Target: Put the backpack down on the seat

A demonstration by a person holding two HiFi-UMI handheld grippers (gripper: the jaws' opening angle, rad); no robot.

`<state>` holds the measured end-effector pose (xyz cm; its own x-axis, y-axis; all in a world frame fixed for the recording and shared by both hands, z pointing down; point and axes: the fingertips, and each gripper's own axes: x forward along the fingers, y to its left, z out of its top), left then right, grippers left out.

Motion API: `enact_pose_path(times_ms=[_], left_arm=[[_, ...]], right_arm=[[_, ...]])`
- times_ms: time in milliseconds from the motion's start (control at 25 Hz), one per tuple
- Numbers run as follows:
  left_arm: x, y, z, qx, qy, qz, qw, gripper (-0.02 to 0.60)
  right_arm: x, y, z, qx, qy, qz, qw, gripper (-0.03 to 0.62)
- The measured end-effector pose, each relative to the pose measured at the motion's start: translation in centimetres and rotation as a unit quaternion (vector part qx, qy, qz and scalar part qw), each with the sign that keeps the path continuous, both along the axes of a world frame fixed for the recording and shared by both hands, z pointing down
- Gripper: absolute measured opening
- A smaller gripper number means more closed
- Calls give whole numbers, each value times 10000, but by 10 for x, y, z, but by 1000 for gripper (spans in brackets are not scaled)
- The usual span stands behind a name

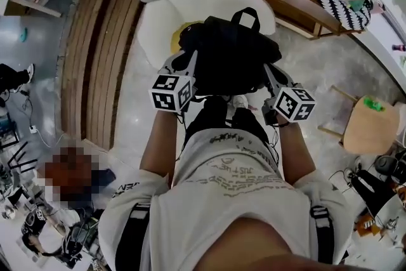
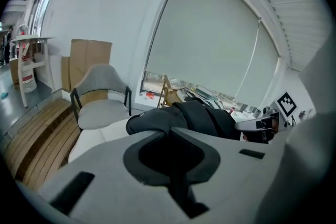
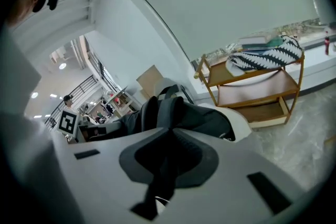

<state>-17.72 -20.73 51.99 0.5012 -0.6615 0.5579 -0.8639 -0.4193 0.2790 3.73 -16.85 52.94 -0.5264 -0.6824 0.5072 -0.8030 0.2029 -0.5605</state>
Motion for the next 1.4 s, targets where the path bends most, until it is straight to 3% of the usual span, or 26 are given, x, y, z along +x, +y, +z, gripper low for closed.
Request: enact_pose_path(times_ms=[320, 520, 720, 920, 1200, 1320, 1400], left_arm=[[17, -33, 84, -694, -188, 854, 9937, 26], [32, -50, 145, -987, -476, 1388, 9842, 28], [47, -56, 213, -1374, -643, 1947, 9691, 28], [59, -61, 267, -1921, -637, 1997, 9587, 28], [66, -48, 336, -2111, -1096, 2434, 9403, 28], [58, -47, 360, -2062, -1343, 2545, 9352, 28], [49, -51, 375, -2087, -1425, 2404, 9372, 28]], right_arm=[[6, 3, 86, -783, 16, 485, 9957, 40], [13, 10, 147, -1258, 216, 568, 9902, 37], [22, 20, 209, -1791, 360, 863, 9794, 37], [42, 16, 261, -2103, 490, 1192, 9691, 37], [63, 39, 332, -2874, 823, 1351, 9447, 37], [60, 42, 353, -2944, 844, 1235, 9439, 37], [56, 37, 361, -2894, 879, 1055, 9473, 37]])
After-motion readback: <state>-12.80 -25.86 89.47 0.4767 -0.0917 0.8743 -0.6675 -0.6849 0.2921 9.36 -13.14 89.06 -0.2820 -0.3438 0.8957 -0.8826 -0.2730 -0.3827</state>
